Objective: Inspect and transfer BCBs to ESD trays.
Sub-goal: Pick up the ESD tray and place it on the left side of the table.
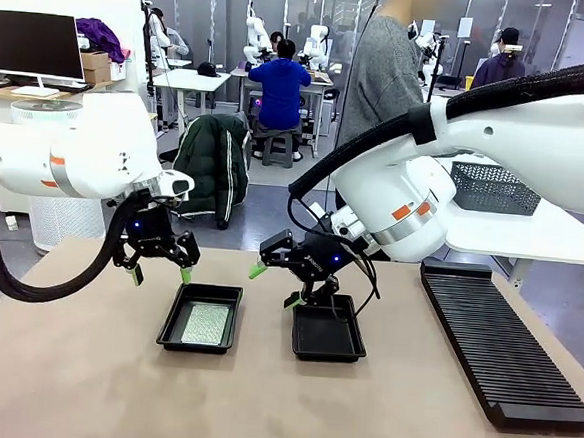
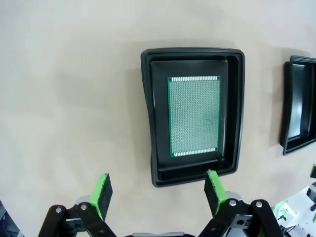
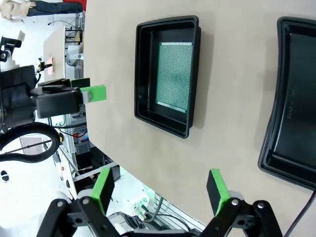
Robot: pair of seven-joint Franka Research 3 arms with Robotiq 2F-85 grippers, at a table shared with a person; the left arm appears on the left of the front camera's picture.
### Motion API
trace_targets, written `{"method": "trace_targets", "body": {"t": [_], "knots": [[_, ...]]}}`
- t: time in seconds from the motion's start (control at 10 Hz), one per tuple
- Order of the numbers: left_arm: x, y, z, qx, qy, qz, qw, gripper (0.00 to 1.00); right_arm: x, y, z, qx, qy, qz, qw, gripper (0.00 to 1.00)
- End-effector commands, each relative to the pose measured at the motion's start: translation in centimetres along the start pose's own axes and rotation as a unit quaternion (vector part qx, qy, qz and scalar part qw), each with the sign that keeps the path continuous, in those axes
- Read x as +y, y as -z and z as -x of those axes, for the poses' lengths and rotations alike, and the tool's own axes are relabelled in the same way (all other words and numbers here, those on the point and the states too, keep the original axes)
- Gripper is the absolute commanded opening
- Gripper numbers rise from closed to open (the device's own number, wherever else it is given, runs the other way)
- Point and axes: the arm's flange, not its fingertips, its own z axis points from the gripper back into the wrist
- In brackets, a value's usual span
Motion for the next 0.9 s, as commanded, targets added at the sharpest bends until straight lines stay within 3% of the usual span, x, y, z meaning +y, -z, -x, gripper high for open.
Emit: {"method": "trace_targets", "body": {"t": [0.0, 0.8], "knots": [[-0.9, 1.1, -0.8, -0.019, -0.004, -0.029, 0.999, 1.00, 0.0, 0.1, 0.0, -0.003, 0.005, 0.003, 1.000, 1.00], [-2.3, 6.1, -1.5, -0.034, 0.007, -0.069, 0.997, 1.00, 0.0, 0.1, 0.0, -0.003, 0.005, 0.003, 1.000, 1.00]]}}
